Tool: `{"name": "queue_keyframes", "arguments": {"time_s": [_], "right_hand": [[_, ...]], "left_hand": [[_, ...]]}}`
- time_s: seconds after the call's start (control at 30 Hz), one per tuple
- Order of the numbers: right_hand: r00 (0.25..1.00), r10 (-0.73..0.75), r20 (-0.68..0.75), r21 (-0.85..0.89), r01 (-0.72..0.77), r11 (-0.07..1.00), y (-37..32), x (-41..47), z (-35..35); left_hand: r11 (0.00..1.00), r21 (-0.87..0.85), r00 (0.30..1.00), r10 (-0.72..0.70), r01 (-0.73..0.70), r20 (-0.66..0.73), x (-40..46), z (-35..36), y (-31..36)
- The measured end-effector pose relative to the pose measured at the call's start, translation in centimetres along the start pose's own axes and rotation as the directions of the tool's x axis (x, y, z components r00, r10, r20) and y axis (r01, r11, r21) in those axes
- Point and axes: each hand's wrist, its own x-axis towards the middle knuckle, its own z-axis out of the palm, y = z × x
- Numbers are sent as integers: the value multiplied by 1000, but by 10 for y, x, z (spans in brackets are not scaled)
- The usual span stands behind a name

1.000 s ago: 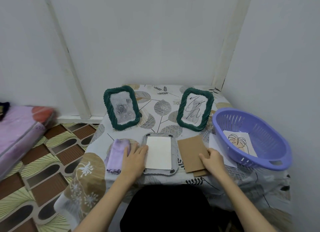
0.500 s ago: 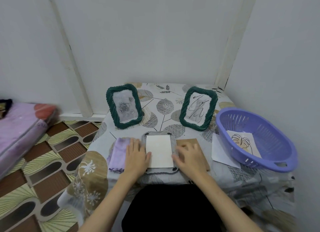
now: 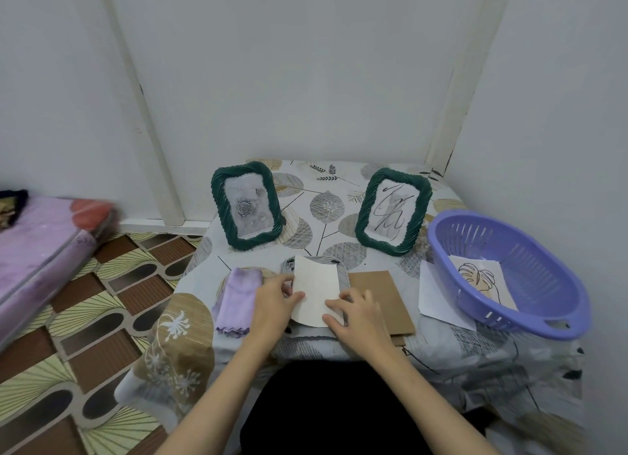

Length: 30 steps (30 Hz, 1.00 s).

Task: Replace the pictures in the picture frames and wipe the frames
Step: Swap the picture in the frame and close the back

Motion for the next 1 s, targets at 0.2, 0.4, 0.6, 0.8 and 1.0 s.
{"name": "queue_keyframes", "arguments": {"time_s": [0.2,0.4,0.6,0.8,1.0], "right_hand": [[1000,1,-16,9,-1,1000,-1,1,2],[1000,-4,-28,29,5,1000,0,9,2],[965,260,0,751,-172,638,-19,25,-21],[944,318,-83,760,-147,633,-9,31,-50],[927,199,-319,-99,-242,965,56,5,-106]], "left_hand": [[994,0,991,-109,110,-71,3,2,0],[993,82,994,-84,90,-74,7,-1,-4],[976,-136,985,166,-170,-37,0,1,15],[908,-399,991,131,-128,-18,1,16,40],[913,-379,969,213,-151,127,10,55,68]]}}
